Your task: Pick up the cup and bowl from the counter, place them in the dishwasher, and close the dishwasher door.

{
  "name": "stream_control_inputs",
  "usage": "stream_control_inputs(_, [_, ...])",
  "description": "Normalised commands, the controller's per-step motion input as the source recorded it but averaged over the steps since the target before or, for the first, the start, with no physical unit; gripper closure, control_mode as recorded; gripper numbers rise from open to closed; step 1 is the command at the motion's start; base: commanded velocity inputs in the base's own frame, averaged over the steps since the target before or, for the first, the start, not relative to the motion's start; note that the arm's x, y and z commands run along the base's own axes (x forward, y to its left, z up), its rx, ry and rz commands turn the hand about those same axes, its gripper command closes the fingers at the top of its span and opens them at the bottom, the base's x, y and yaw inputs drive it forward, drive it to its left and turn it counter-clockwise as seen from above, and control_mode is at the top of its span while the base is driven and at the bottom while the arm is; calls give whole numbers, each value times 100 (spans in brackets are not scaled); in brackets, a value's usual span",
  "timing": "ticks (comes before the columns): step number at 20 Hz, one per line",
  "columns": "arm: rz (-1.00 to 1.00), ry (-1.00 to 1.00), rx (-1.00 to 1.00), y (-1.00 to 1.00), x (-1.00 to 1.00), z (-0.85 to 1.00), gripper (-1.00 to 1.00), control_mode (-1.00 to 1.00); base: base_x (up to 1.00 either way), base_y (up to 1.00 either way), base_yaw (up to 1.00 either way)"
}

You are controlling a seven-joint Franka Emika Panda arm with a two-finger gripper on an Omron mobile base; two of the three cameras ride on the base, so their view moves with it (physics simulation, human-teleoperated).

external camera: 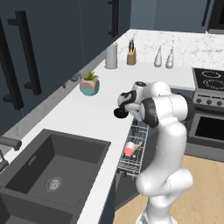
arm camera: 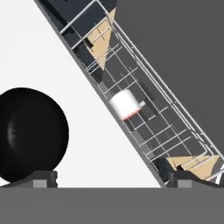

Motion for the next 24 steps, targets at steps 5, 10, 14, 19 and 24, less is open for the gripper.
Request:
stream_control_inputs(5, [0, 2, -2, 0, 40, -21, -100, -100, 0, 0, 0])
stream_control_inputs(10, [0, 5, -1, 2, 44, -20, -100, -100, 0, 0, 0])
stream_control_inputs(14, [0, 7, -2, 3, 36, -25, -100, -100, 0, 0, 0])
stream_control_inputs(19, [0, 7, -3, 7, 33, -25, -100, -100, 0, 0, 0])
stream_control_inputs(24, [0, 7, -3, 8, 26, -28, -100, -100, 0, 0, 0])
